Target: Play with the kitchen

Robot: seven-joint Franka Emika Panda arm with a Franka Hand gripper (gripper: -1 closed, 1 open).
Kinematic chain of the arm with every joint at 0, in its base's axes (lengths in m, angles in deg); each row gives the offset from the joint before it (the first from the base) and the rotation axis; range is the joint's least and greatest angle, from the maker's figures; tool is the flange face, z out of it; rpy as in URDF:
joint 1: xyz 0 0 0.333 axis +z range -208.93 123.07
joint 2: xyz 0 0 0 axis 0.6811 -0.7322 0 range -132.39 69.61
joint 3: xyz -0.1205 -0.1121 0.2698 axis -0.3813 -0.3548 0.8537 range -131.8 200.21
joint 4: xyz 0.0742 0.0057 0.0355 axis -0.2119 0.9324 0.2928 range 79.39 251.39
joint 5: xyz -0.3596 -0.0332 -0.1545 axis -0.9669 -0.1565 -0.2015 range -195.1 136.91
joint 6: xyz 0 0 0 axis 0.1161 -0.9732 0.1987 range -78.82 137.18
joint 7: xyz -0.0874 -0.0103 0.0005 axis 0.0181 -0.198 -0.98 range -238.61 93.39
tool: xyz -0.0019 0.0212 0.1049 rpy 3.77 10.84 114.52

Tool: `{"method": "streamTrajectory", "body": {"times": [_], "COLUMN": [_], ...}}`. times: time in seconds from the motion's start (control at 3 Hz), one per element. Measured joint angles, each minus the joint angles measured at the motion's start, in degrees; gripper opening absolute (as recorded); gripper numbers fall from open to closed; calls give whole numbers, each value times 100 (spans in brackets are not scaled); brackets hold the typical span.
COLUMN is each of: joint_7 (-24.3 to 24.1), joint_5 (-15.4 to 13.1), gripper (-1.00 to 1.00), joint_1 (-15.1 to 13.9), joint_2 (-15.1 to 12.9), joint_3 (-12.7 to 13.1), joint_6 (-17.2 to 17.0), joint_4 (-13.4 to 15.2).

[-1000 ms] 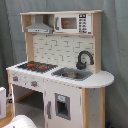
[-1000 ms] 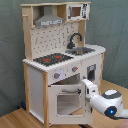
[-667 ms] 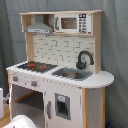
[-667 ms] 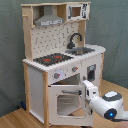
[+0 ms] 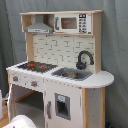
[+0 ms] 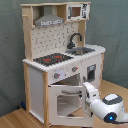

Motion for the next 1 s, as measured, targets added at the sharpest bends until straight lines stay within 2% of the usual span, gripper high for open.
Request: {"method": "streamTrajectory", "body": {"times": [0.33,0.67,1.0], "joint_7": [-55,-191,169], "joint_5": [-2,-448,-585], "gripper": [100,100,100], "joint_1": [0,226,609], "joint_2": [-12,-133,-164], "joint_3": [69,42,-143], "joint_6": [-10,-253,-443], "joint_4": [0,-1,-1]}}
